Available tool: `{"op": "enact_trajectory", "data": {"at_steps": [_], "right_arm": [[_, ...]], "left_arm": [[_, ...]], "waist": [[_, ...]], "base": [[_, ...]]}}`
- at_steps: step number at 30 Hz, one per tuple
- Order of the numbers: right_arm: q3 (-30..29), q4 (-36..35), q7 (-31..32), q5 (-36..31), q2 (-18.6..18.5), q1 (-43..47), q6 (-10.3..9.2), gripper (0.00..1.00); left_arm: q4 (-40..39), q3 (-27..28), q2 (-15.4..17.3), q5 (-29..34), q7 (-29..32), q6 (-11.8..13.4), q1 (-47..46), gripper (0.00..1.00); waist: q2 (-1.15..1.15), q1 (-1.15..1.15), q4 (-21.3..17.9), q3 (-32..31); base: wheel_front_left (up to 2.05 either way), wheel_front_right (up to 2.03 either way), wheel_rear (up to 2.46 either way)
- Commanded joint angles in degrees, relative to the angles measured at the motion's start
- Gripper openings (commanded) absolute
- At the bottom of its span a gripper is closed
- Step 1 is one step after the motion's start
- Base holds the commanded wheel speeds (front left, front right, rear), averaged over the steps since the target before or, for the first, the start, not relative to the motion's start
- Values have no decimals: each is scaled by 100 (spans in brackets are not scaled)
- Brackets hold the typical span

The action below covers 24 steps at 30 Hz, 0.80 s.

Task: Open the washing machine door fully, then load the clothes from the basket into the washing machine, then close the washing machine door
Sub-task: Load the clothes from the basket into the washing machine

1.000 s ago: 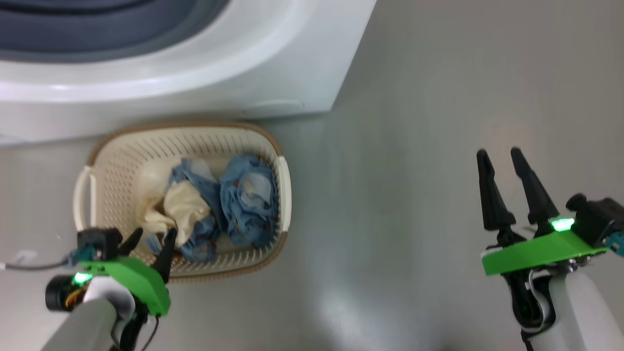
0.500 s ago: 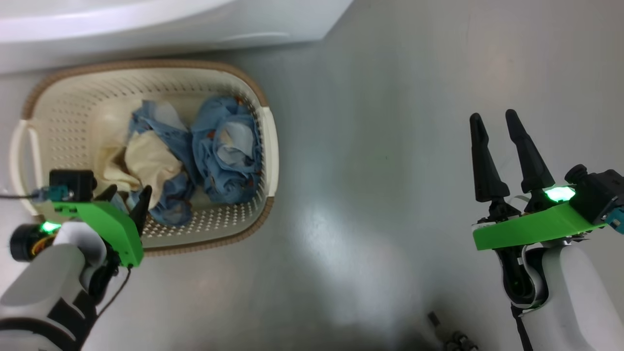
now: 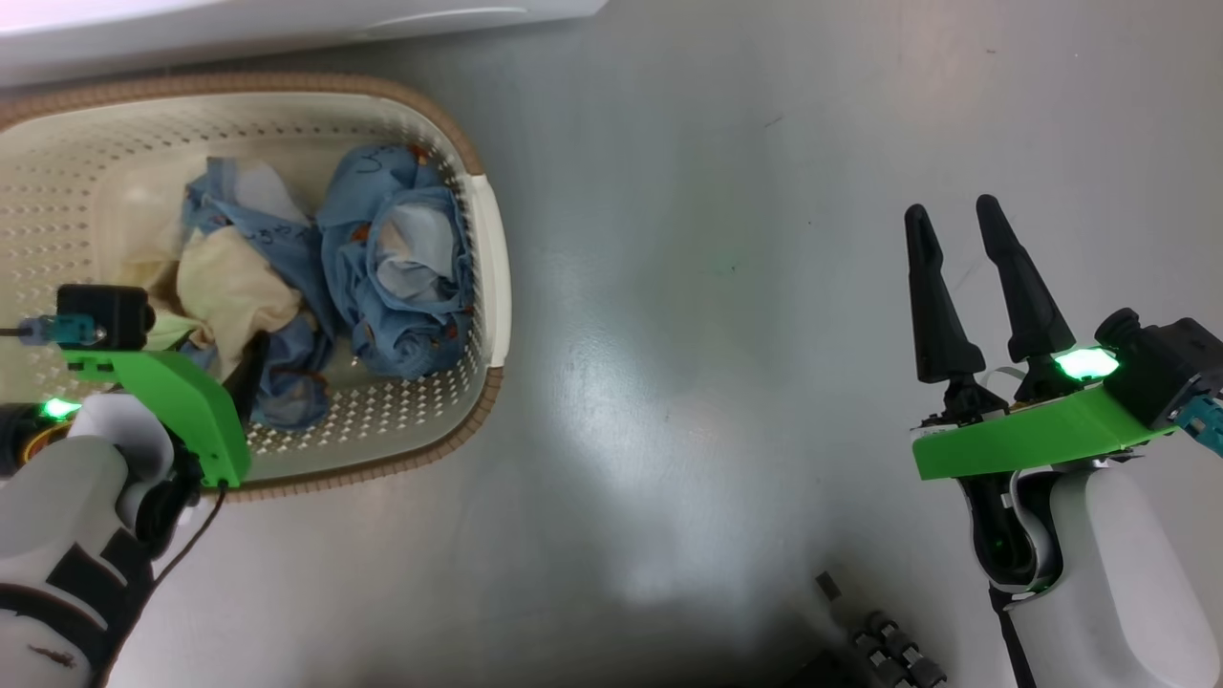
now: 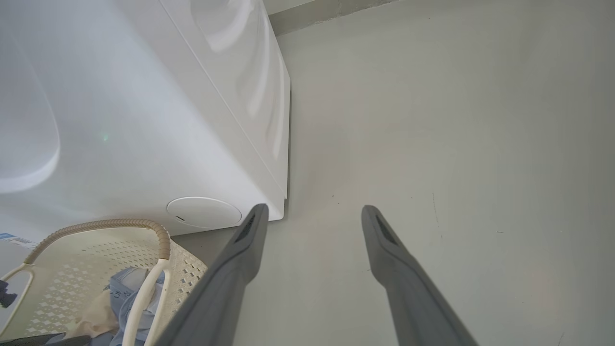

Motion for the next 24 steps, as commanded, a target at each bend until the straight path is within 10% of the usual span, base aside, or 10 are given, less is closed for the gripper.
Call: {"op": "enact_trajectory", "data": {"at_steps": [1, 2, 3, 7, 24], "right_arm": [[131, -133, -68, -35, 36, 86, 17, 100], [135, -133, -68, -37, 40, 83, 17, 100], [144, -133, -68, -38, 44, 79, 17, 100], [158, -128, -68, -38, 57, 81, 17, 100], [123, 83, -68, -24, -81, 165, 17, 100]], "left_arm": [[22, 69, 238, -34, -5, -9, -2, 100], [42, 22, 247, -72, -11, -9, -19, 94], [52, -29, 256, -117, 11, -9, -28, 50], [46, -212, 288, -288, -26, -9, -44, 0], [-96, -586, 137, -900, -895, -9, 277, 0]], "waist": [[-1, 0, -20, 14], [-1, 0, -28, 16], [-1, 0, -39, 15], [-1, 0, -64, -27], [-1, 0, 248, -1007]], "base": [[0, 0, 0], [0, 0, 0], [0, 0, 0], [0, 0, 0], [0, 0, 0]]}}
